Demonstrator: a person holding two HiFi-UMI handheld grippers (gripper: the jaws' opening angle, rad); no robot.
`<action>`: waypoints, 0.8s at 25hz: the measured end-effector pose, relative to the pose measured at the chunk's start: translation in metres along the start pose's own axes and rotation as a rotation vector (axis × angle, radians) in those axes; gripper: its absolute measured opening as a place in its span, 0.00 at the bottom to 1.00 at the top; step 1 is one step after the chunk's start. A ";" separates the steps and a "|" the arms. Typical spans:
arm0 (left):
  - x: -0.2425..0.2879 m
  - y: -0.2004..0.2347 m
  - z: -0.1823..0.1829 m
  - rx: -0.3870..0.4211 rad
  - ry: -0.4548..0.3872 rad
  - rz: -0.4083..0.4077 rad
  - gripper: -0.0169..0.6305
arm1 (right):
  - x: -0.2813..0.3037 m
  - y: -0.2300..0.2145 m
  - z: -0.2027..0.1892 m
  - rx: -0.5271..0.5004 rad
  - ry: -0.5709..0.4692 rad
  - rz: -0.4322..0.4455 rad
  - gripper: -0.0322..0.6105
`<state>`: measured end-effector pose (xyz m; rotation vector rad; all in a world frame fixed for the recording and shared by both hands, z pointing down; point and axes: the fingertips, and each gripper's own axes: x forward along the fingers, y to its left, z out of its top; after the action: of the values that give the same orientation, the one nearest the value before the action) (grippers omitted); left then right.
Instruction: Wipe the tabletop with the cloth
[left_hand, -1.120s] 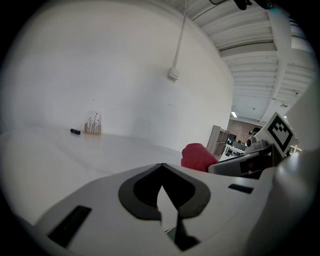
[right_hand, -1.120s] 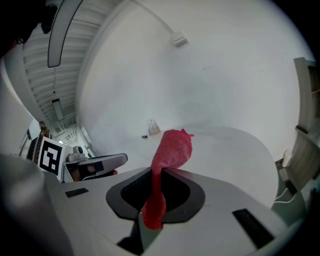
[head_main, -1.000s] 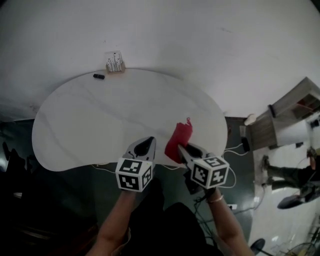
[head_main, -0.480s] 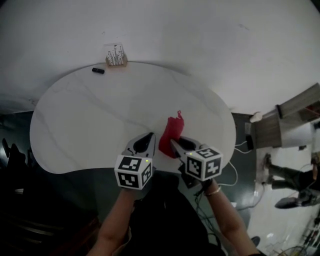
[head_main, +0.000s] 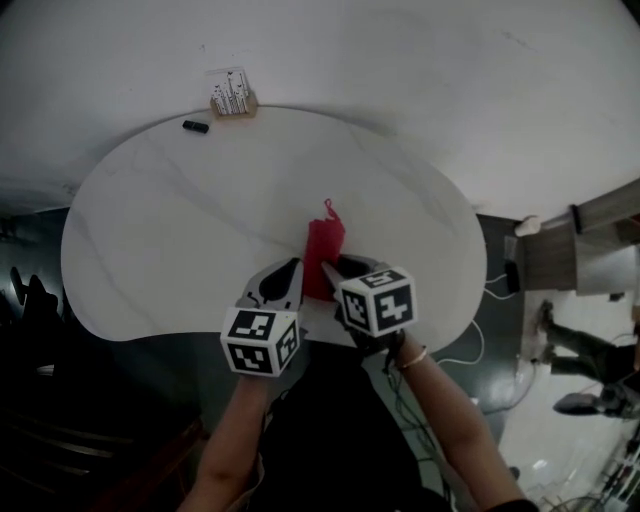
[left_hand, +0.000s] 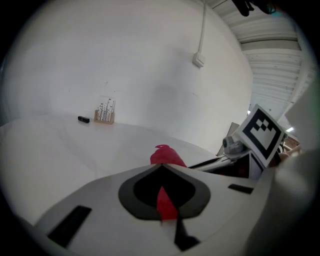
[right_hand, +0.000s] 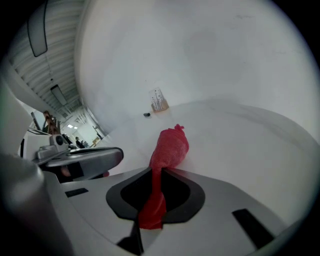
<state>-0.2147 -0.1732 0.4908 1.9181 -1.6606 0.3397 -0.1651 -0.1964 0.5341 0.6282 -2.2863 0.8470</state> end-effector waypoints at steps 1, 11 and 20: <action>0.002 -0.002 -0.002 -0.001 0.004 -0.004 0.03 | 0.000 -0.007 -0.004 0.005 0.016 -0.020 0.12; 0.034 -0.056 -0.010 0.060 0.052 -0.124 0.03 | -0.054 -0.095 -0.039 0.106 0.070 -0.187 0.12; 0.062 -0.125 -0.012 0.135 0.081 -0.259 0.03 | -0.144 -0.187 -0.084 0.238 0.045 -0.396 0.12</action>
<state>-0.0796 -0.2092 0.5017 2.1595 -1.3471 0.4284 0.0808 -0.2340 0.5630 1.1123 -1.9398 0.9281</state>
